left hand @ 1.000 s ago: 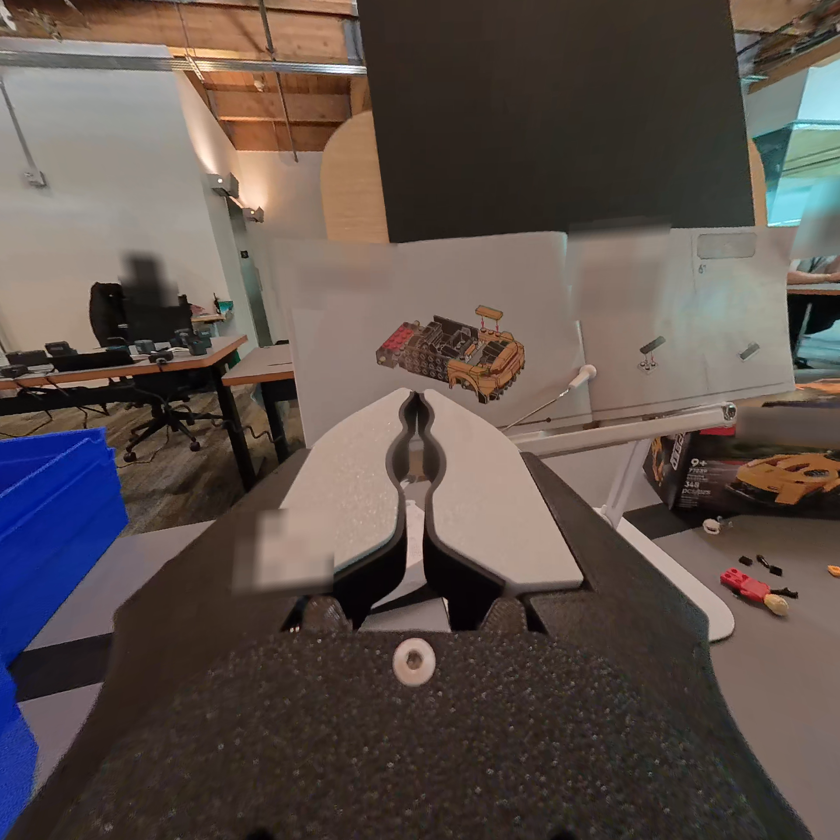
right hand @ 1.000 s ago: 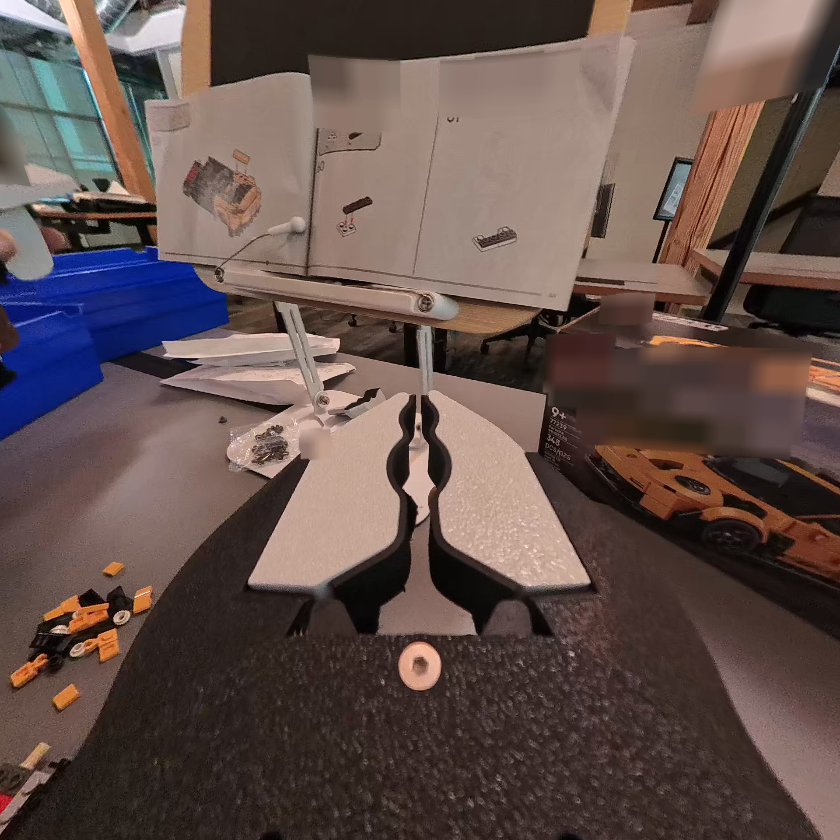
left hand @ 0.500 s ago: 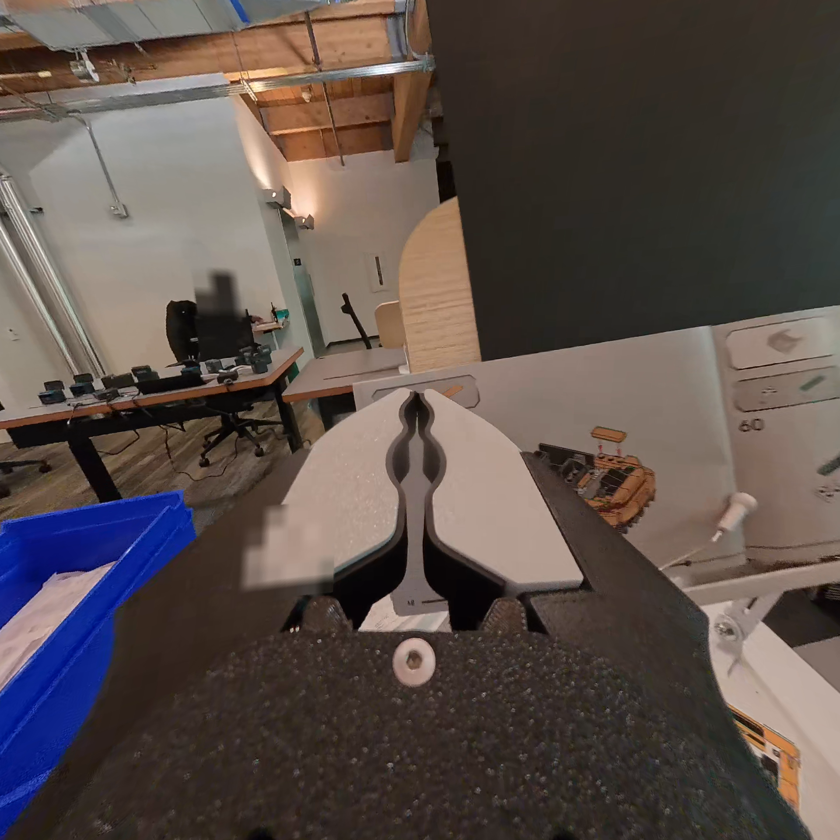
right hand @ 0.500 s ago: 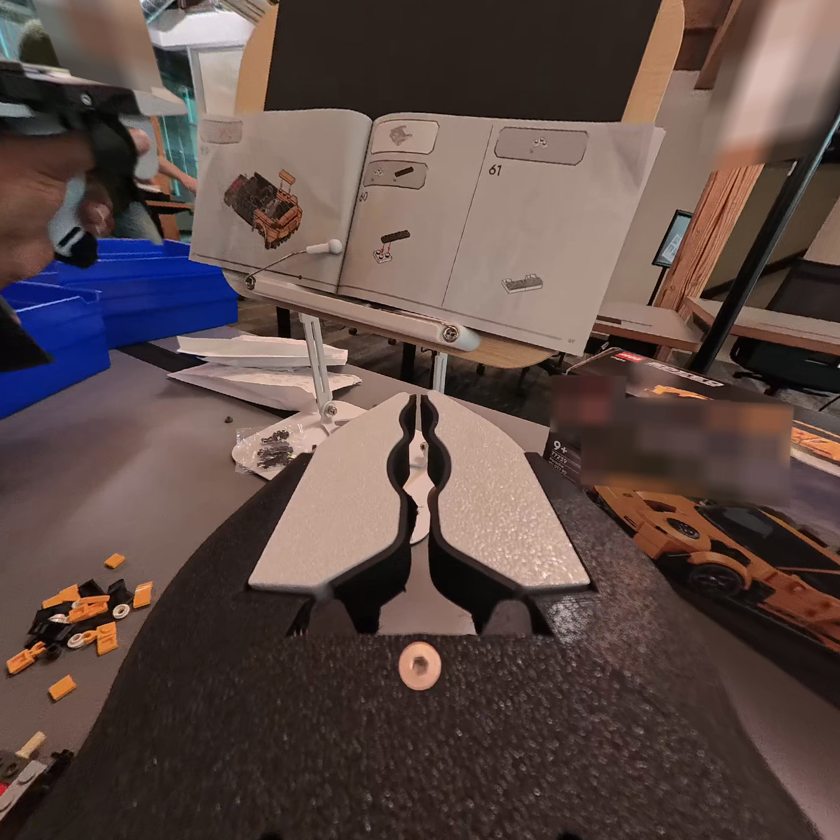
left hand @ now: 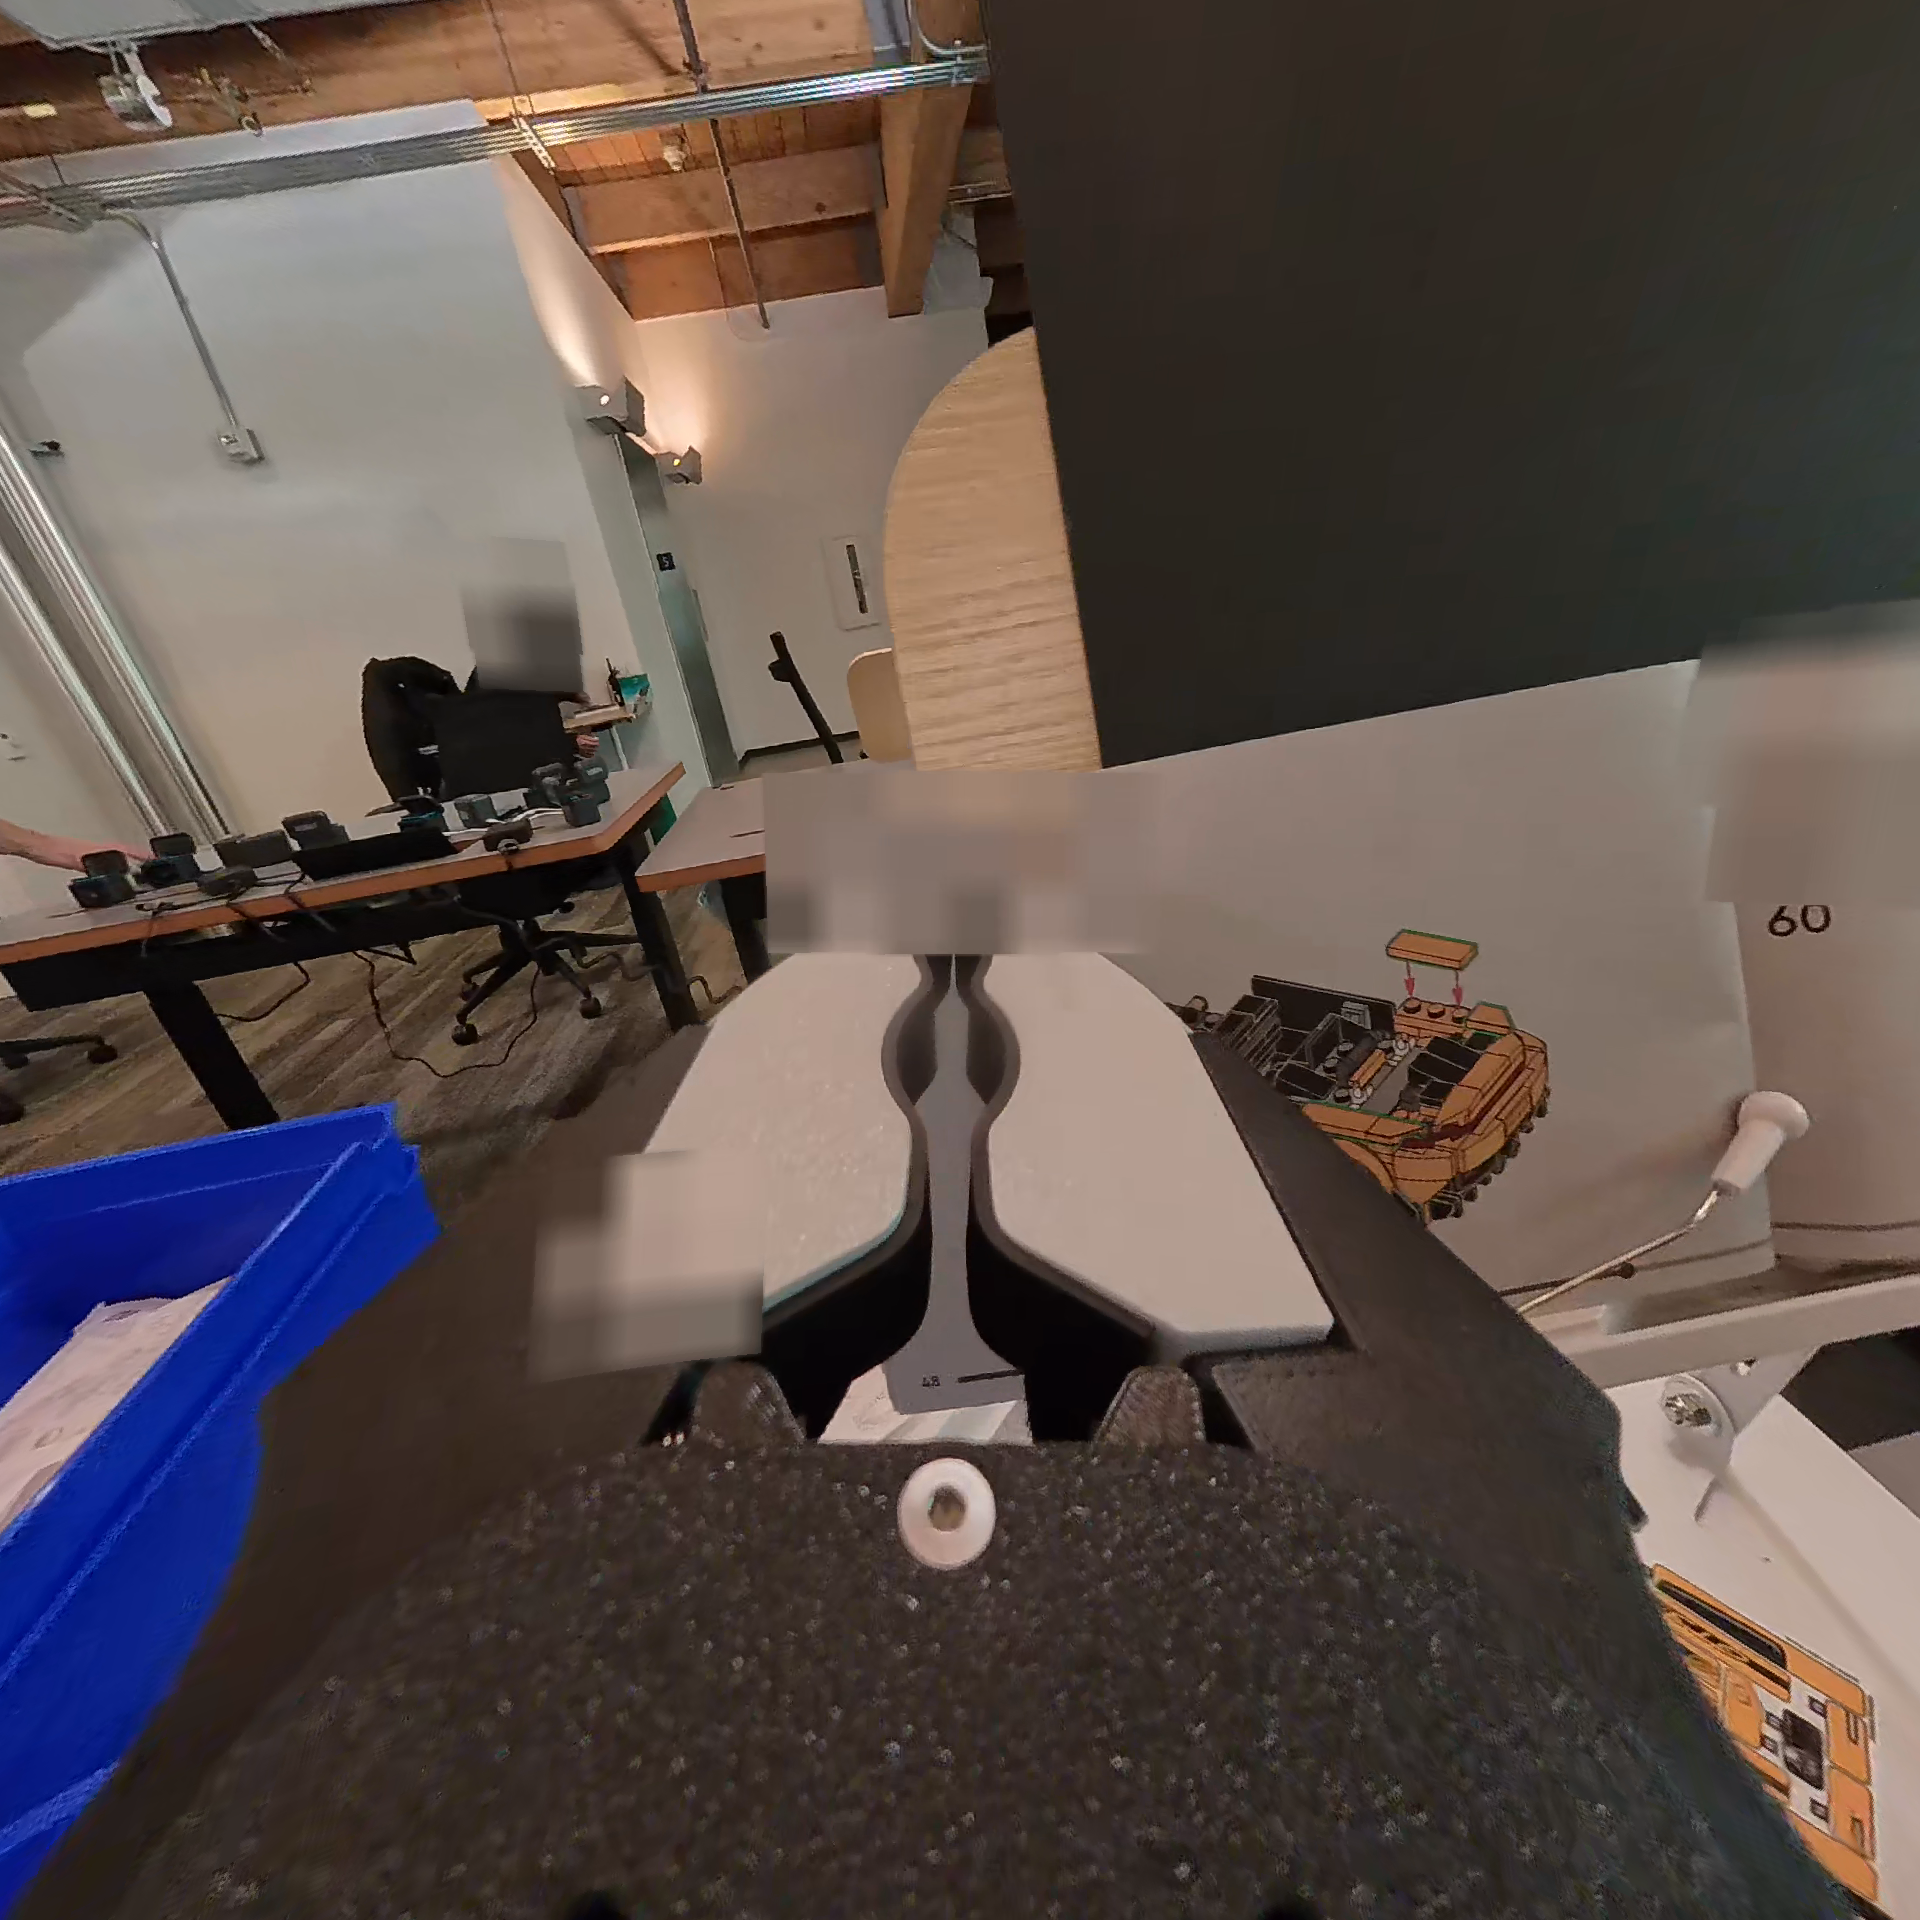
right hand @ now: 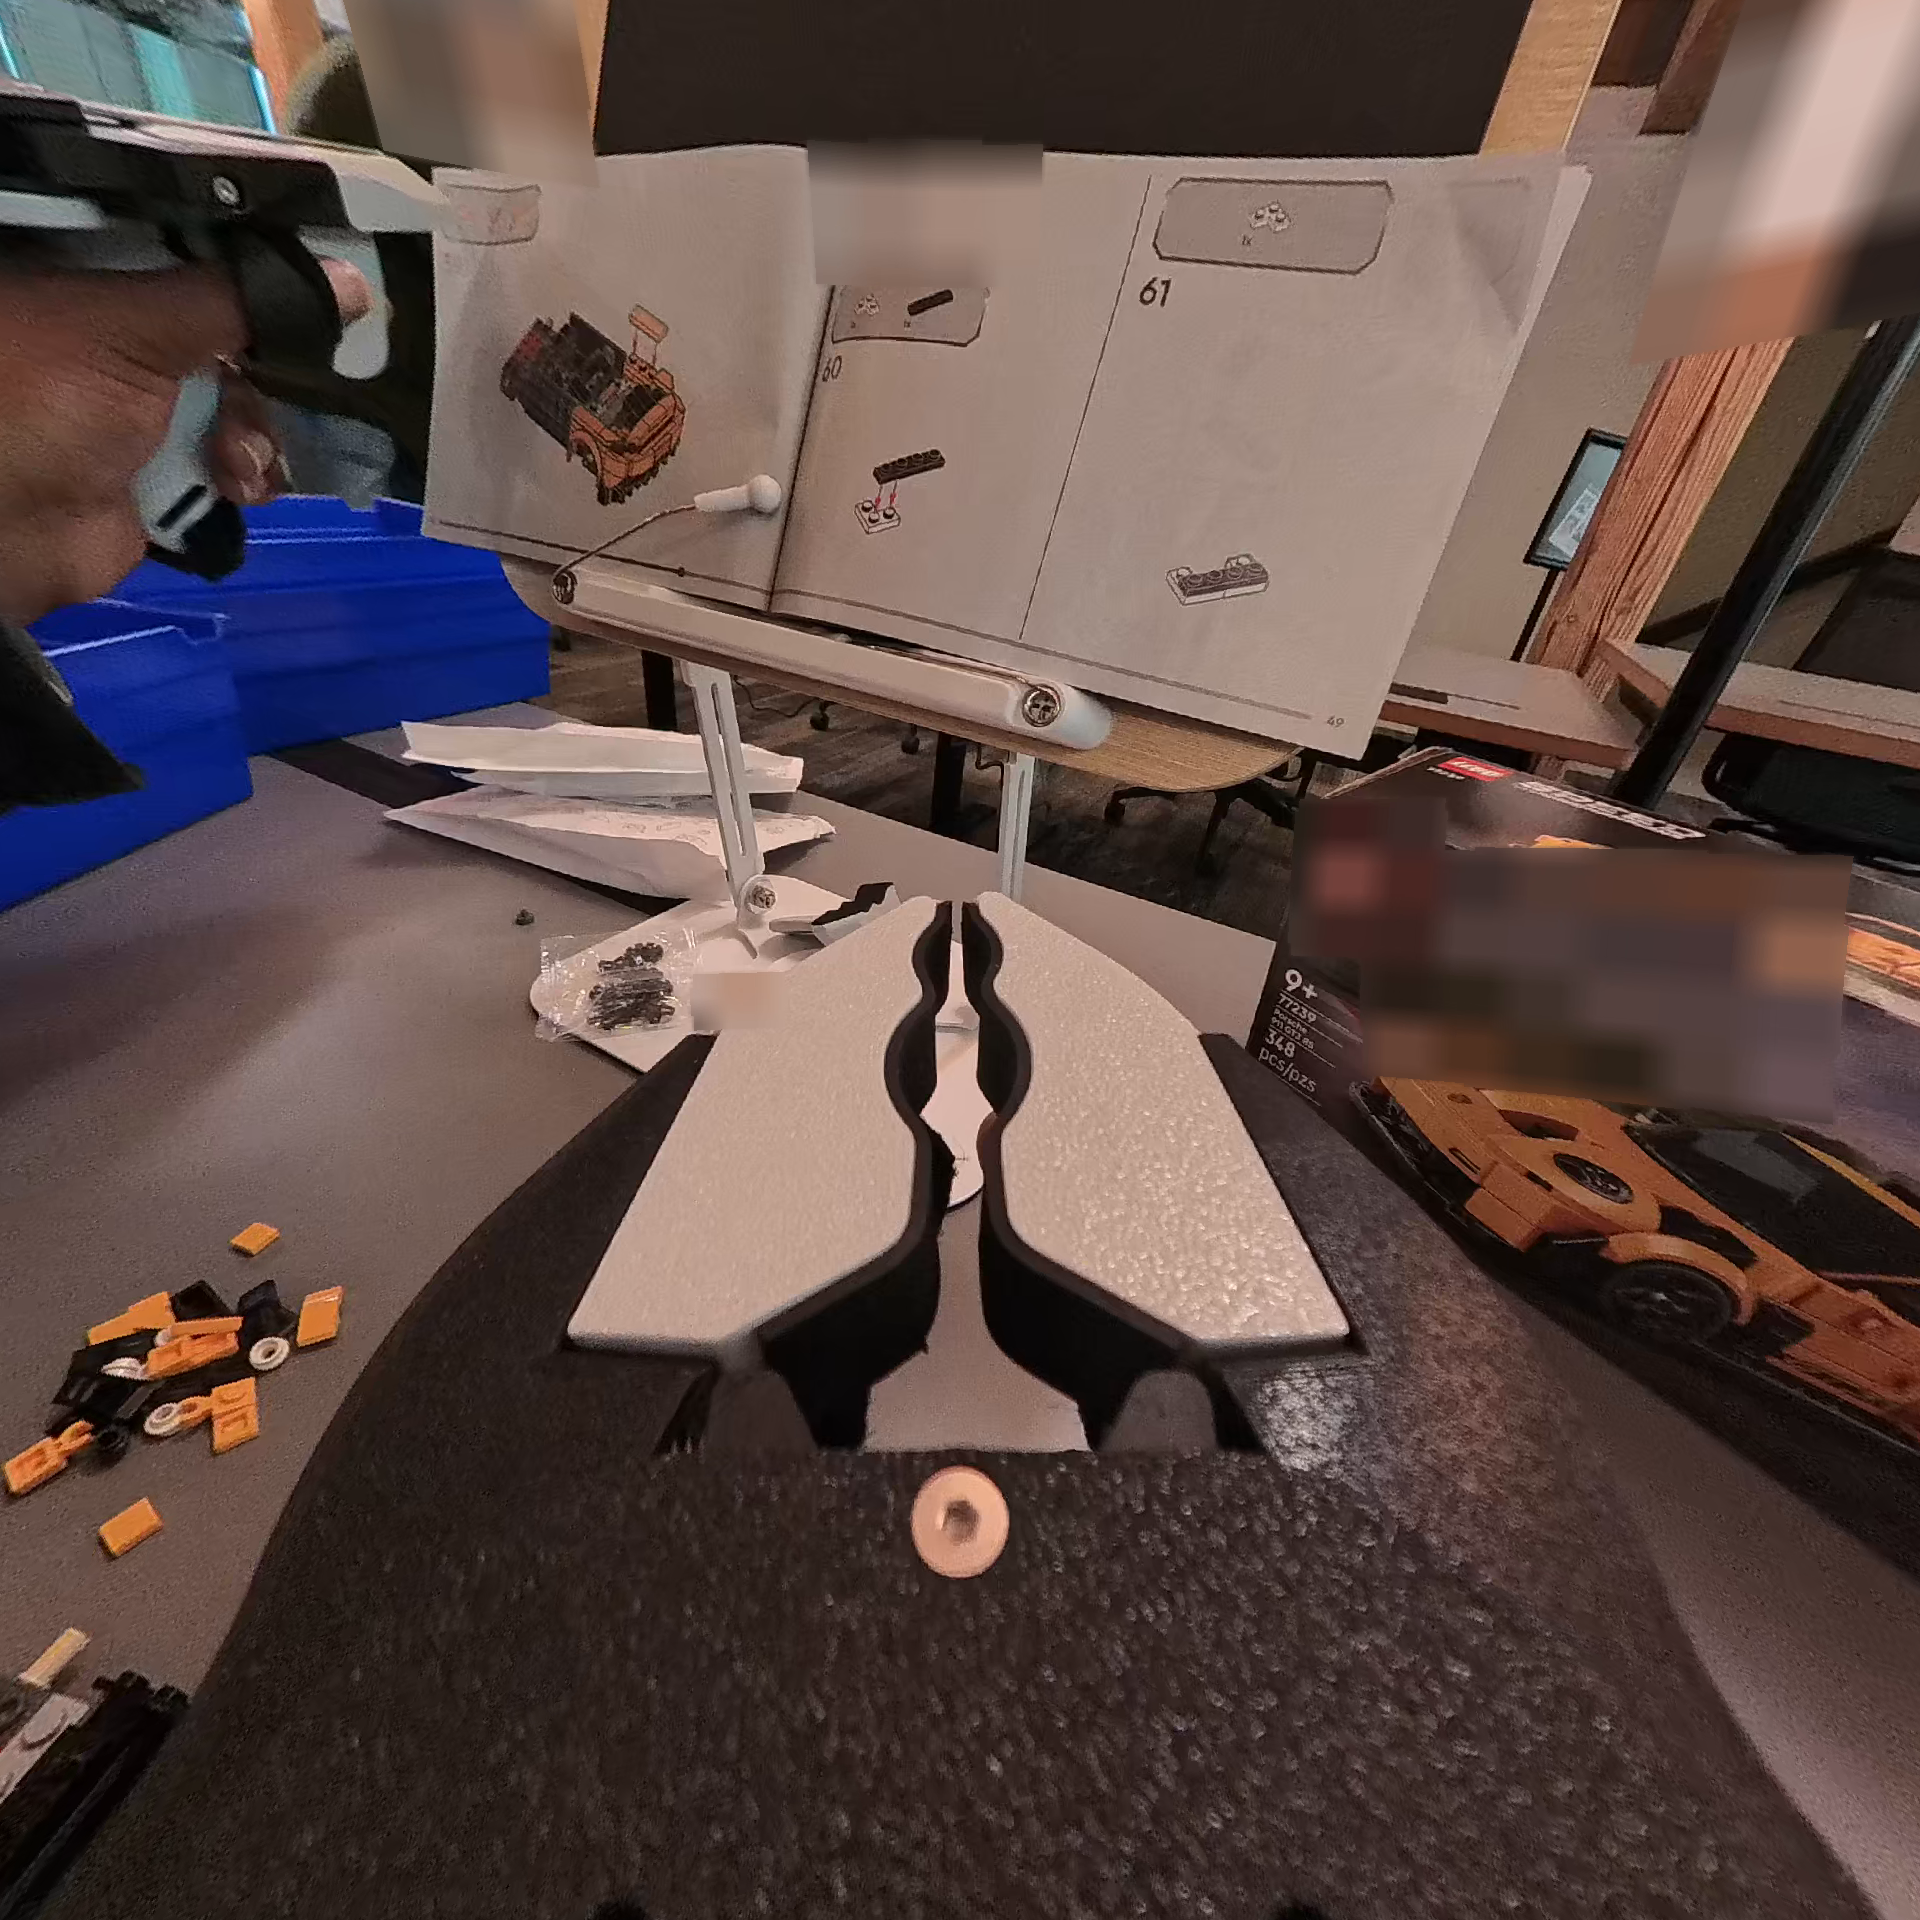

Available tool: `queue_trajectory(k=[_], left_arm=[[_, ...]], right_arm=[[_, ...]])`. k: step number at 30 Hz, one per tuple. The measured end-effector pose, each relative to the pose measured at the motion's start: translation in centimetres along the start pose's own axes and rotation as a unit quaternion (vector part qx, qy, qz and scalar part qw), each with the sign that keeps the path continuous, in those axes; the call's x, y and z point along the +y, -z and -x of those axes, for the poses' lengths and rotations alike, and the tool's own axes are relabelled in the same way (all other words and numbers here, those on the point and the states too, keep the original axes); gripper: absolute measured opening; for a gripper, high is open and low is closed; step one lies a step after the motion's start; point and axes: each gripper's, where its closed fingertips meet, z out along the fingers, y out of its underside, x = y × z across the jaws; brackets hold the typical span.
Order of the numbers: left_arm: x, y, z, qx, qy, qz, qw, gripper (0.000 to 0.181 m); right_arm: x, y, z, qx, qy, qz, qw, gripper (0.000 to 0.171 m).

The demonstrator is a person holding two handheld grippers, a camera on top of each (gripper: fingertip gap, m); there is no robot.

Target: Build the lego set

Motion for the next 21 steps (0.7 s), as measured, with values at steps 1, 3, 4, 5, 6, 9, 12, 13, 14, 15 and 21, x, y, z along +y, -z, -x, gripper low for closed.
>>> queue_trajectory(k=[1,3,4,5,6,9,12,13,14,15,21], left_arm=[[0.0,0.0,-0.1,0.002,0.003,0.001,1.0,0.0],[0.0,-0.1,-0.2,0.003,0.003,0.001,1.0,0.0],[0.0,-0.1,-0.3,0.004,0.002,0.001,1.0,0.0],[0.0,-0.1,-0.3,0.004,0.001,0.001,1.0,0.0],[0.0,-0.1,-0.4,0.005,0.002,0.001,1.0,0.0],[0.0,0.0,-0.6,0.008,0.002,0.0,1.0,0.0],[-0.1,0.0,-1.3,0.015,-0.002,-0.002,1.0,0.0],[-0.2,0.0,-1.5,0.017,-0.005,-0.002,1.0,0.0],[-0.2,0.0,-1.8,0.02,-0.005,-0.003,1.0,0.0],[-0.2,-0.1,-2.0,0.022,-0.005,-0.003,1.0,0.0],[-0.1,-0.1,-2.7,0.028,-0.007,-0.002,1.0,0.0]], right_arm=[[0.0,0.0,0.0,0.0,0.001,0.0,1.0,0.002],[0.0,0.0,0.1,-0.002,0.002,0.0,1.0,0.002],[0.0,0.0,0.1,-0.002,0.002,0.0,1.0,0.002],[0.0,0.0,0.1,-0.003,0.002,0.001,1.0,0.002],[0.0,0.0,0.2,-0.003,0.002,0.001,1.0,0.002],[0.0,0.0,0.2,-0.003,0.002,0.002,1.0,0.002],[0.0,0.0,0.2,-0.004,0.004,0.002,1.0,0.002],[0.0,0.0,0.2,-0.004,0.004,0.002,1.0,0.002],[0.0,0.0,0.2,-0.004,0.005,0.003,1.0,0.002],[0.0,0.0,0.2,-0.005,0.005,0.003,1.0,0.002],[0.0,0.0,0.3,-0.006,0.007,0.002,1.0,0.002]])
